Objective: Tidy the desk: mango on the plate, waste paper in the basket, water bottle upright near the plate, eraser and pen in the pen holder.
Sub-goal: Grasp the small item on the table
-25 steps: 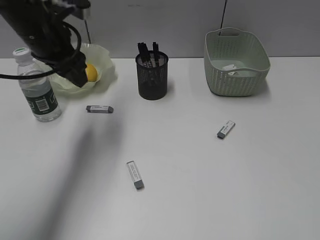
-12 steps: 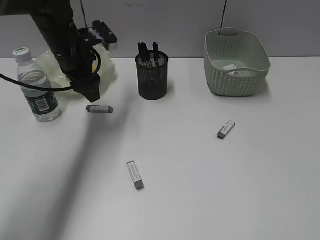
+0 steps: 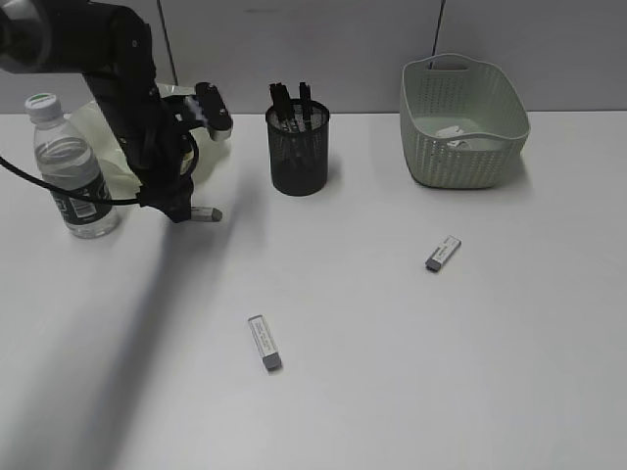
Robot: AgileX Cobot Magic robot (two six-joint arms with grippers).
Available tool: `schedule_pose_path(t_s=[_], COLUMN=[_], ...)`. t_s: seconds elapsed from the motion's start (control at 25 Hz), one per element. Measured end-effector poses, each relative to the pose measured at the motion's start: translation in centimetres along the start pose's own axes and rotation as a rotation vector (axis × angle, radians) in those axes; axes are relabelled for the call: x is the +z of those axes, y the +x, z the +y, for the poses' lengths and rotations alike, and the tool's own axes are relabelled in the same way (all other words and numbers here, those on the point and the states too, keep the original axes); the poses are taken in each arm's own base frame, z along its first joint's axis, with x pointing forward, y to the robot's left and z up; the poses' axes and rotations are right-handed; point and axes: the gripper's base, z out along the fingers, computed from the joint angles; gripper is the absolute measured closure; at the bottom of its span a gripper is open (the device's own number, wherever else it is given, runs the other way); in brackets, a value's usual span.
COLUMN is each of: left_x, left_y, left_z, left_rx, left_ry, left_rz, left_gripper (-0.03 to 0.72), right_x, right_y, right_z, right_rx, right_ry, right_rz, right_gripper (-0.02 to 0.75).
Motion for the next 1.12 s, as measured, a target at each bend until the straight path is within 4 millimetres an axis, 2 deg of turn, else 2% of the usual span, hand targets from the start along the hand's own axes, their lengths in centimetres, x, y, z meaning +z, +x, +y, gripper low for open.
schedule_pose_path(t_s=[0.48,0.6,1.04,1.12], left_x=[2.3,2.8,3.0,3.0], left_y=[-0.2,-0.4,-0.7,-0.8], left_z=[0.1,0.2,0.6,0.6], left_rx=[0.013,0.015,0.016,0.015], left_ry=[-0.001,-0.002,-0.018,-0.018], left_rz=[0.005,0.005,-0.01,-0.012], left_gripper=[0.232,0.256,0.275,0.297], right_x=[0.0,0.0,0.0,0.0], right_y=[0.0,0.0,0.0,0.0], right_z=[0.0,0.0,0.0,0.0], right_rx=[-0.001,-0.001,0.002,0.002], right_ry=[0.001,0.001,0.002,0.002], right_rz=[0.0,0.0,0.0,0.0], right_gripper=[0.227,0.227,0.227,0.227])
